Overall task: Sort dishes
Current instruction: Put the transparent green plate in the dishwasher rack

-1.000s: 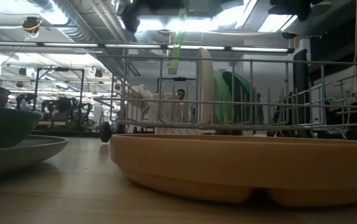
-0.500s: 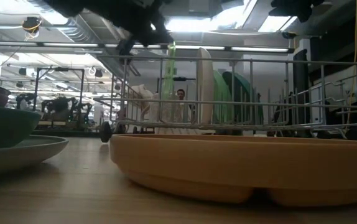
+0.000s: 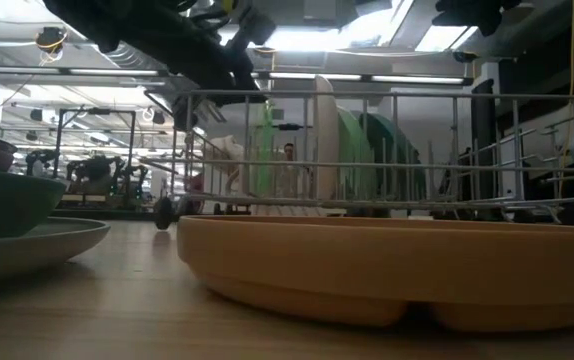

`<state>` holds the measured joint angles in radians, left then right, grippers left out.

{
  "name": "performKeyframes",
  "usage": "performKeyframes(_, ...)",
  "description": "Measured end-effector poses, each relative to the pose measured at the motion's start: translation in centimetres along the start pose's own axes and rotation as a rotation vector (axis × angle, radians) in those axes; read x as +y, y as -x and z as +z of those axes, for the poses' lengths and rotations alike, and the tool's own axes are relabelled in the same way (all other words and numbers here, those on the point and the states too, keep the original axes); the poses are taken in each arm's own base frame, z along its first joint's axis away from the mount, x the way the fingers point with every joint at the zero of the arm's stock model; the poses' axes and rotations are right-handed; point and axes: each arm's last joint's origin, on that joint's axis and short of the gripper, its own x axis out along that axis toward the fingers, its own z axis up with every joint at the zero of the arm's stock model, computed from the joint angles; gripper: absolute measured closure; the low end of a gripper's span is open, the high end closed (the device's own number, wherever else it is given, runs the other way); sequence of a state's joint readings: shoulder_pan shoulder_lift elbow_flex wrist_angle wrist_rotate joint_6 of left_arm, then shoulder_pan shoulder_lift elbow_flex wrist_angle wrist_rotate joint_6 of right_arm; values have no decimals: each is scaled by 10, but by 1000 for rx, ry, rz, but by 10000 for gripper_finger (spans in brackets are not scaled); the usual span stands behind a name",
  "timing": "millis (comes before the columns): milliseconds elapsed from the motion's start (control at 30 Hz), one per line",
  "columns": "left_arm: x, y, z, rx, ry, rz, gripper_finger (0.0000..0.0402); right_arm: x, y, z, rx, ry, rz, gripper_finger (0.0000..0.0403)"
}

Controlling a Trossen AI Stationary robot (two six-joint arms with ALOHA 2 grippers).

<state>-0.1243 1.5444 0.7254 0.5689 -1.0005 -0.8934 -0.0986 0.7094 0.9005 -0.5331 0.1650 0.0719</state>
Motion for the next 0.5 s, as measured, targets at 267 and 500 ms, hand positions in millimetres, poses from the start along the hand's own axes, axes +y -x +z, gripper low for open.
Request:
performKeyframes(267,1,0,0,-2,10,6,386,0,0,0,0,-1,0,224)
performKeyframes(500,0,0,0,-4,15,4,328,0,0,0,0,-1,0,224)
